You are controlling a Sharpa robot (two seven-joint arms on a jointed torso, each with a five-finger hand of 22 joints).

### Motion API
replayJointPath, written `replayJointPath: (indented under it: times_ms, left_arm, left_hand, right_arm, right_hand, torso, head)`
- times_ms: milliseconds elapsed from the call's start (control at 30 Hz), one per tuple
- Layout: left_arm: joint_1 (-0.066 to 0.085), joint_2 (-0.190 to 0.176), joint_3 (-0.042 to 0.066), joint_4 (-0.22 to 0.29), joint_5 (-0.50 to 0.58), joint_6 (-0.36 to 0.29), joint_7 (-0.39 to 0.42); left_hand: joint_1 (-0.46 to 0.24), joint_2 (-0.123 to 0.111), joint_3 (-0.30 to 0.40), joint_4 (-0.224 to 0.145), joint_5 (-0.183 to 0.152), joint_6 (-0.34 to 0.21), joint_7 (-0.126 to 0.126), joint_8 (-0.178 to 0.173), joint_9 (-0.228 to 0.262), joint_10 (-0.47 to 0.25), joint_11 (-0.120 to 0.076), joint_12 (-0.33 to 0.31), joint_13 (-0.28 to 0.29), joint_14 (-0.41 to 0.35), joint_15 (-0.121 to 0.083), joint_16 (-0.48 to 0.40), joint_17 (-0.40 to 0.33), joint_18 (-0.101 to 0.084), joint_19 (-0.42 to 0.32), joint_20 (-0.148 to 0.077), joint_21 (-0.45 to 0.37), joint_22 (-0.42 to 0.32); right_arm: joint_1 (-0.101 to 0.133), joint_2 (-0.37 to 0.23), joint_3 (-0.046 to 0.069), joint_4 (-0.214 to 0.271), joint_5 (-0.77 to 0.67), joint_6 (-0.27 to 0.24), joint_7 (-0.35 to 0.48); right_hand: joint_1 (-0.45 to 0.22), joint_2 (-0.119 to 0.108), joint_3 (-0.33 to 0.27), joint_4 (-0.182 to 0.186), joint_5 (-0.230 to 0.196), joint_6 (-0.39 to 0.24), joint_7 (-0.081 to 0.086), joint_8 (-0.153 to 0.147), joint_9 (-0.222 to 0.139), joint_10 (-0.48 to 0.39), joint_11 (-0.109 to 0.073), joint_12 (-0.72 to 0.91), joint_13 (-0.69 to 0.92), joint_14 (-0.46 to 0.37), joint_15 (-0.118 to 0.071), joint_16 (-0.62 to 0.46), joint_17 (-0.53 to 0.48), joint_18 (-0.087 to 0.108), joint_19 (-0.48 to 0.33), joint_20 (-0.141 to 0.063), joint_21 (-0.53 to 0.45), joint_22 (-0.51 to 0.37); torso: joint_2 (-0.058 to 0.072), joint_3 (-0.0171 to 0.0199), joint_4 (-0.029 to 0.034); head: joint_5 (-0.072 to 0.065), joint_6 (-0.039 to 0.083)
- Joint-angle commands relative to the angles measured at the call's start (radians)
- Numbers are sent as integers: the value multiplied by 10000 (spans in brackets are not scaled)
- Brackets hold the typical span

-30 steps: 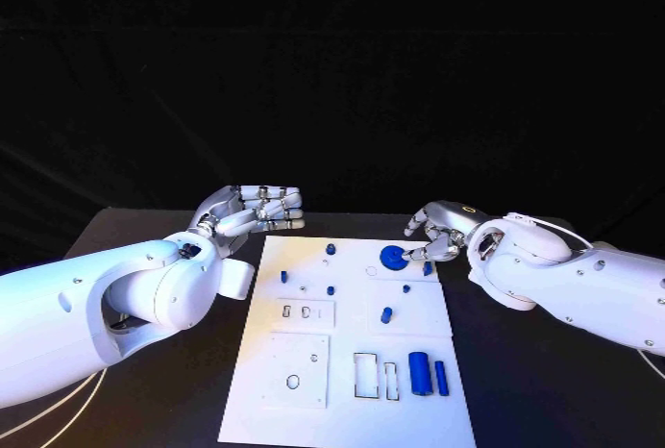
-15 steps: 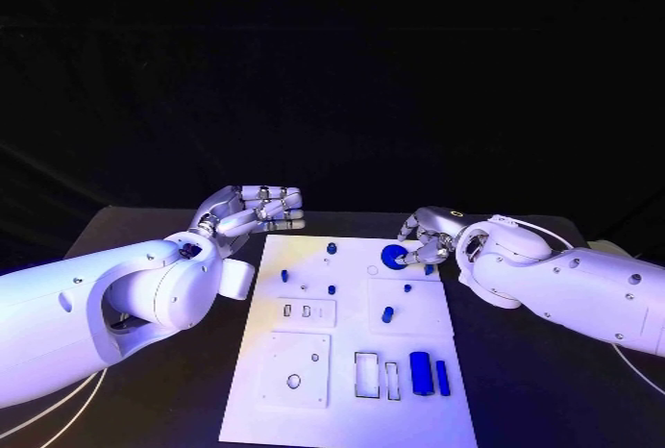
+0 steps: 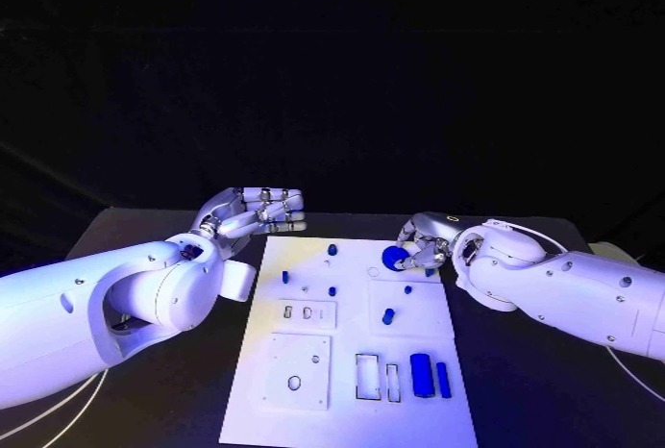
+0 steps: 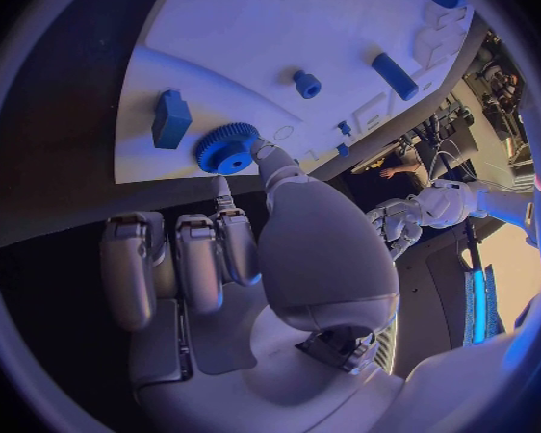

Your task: Assemble the parts on the task board

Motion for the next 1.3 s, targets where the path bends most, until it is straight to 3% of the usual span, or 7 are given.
replayJointPath:
  times_ms: [33, 233, 867, 1300]
  left_arm:
    - [13, 1, 10, 31, -50, 185, 14]
    - [14, -7, 10, 31, -50, 198, 8]
    - [14, -9, 10, 18, -50, 212, 0]
    - [14, 0, 10, -1, -50, 216, -14]
  left_hand:
    - [43, 82, -2, -57, -23, -45, 106, -65, -11, -44, 29, -55, -14, -21, 65, -53, -16, 129, 52, -13, 35, -15]
    - [49, 90, 2, -60, -21, -47, 108, -68, -11, -48, 31, -59, -14, -22, 66, -57, -16, 128, 52, -13, 36, -16]
    - [61, 109, 10, -69, -18, -50, 113, -76, -11, -54, 34, -67, -14, -23, 68, -66, -16, 128, 53, -13, 37, -18]
    - [70, 113, 13, -78, -18, -52, 116, -81, -10, -57, 36, -72, -14, -24, 70, -72, -16, 128, 53, -13, 37, -19]
  right_arm:
    - [-34, 40, -3, -83, -32, 158, 92]
    - [-51, 77, -3, -217, -30, 168, 121]
    - [-145, 191, -9, -307, -17, 202, 156]
    - [-148, 201, -8, -201, -230, -292, 198]
  right_hand:
    - [113, 33, 73, -20, 58, -37, -22, 50, 16, 57, -17, 53, 1067, 931, 74, 70, 2050, -107, 305, 83, 40, 1642]
    - [188, 102, 125, -50, 60, -8, -30, 109, 32, 76, -23, 78, 1098, 936, 73, 79, 2073, -117, 332, 83, 65, 1683]
    - [199, 125, 143, -66, -36, 38, -39, 168, 41, 107, -31, 111, 1139, 945, 66, 96, 2116, -123, 352, 79, 83, 1717]
    - [152, 95, 112, -47, -66, 3, -33, 160, 33, 101, -26, 108, 1135, 952, 69, 107, 2148, -132, 374, 79, 104, 1750]
  torso:
    - [3, 5, -1]
    - [7, 6, 0]
    - [8, 16, -10]
    - [11, 18, 5]
  head:
    - [39, -11]
    - [-2, -32]
    - [66, -120]
    - [64, -132]
